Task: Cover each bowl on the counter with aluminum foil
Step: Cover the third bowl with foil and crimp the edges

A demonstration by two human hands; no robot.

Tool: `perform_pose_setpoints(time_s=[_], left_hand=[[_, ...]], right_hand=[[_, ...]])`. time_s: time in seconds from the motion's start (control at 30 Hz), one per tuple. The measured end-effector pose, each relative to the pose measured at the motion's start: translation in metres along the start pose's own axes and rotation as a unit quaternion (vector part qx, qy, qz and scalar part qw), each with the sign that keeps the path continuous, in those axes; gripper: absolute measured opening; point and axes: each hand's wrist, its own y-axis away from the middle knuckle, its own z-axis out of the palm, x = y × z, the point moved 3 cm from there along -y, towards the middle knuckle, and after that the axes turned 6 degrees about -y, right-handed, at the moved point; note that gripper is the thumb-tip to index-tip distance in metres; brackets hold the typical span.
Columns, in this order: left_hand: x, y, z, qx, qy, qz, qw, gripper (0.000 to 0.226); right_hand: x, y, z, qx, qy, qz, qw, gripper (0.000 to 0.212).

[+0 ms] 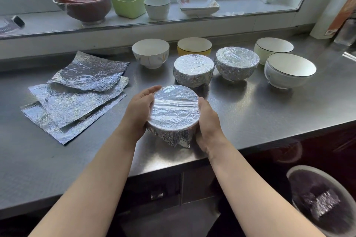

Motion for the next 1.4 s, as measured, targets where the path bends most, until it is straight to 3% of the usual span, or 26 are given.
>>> perform_pose_setpoints(time_s=[0.13,0.4,0.57,0.67,0.73,0.8,0.9,1.0,1.13,1.27,1.4], left_hand=[[0.002,0.008,0.002,0.019,0.015,0.002,1.000,0.039],[-0.007,0.034,0.003,0.127,0.071,0.037,0.989,0.033],[-0.018,0.032,-0.003,0.111,0.087,0.005,0.990,0.035],[-0.007,0.029,-0.013,0.143,-0.032,0.084,0.986,0.040],[0.016,0.027,-0.016,0.127,-0.194,0.214,0.949,0.043],[0.033,0.022,-0.009,0.055,-0.315,0.296,0.900,0.047],[0.036,0.013,0.004,-0.045,-0.464,0.309,0.829,0.056],[0.025,0.009,0.013,-0.082,-0.558,0.304,0.768,0.064],[0.020,0.007,0.013,-0.089,-0.586,0.281,0.755,0.079],[0.021,0.010,0.015,-0.080,-0.610,0.270,0.741,0.068],[0.020,0.008,0.015,-0.074,-0.612,0.268,0.740,0.067]], right_hand=[[0.000,-0.001,-0.002,-0.037,-0.006,0.024,0.999,0.044],[-0.015,-0.014,0.000,-0.030,0.074,0.008,0.997,0.075],[-0.029,-0.006,-0.017,0.056,0.078,-0.092,0.991,0.059],[-0.032,0.015,-0.018,0.085,0.067,-0.165,0.980,0.047],[-0.029,0.031,-0.013,0.093,0.069,-0.197,0.973,0.043],[-0.023,0.044,-0.003,0.081,0.077,-0.211,0.971,0.044],[-0.008,0.050,0.010,0.059,0.098,-0.204,0.972,0.049],[0.001,0.046,0.018,0.067,0.123,-0.199,0.970,0.050],[0.006,0.041,0.020,0.084,0.127,-0.194,0.969,0.050],[0.009,0.032,0.019,0.087,0.113,-0.191,0.971,0.050],[0.015,0.023,0.020,0.098,0.067,-0.157,0.981,0.076]])
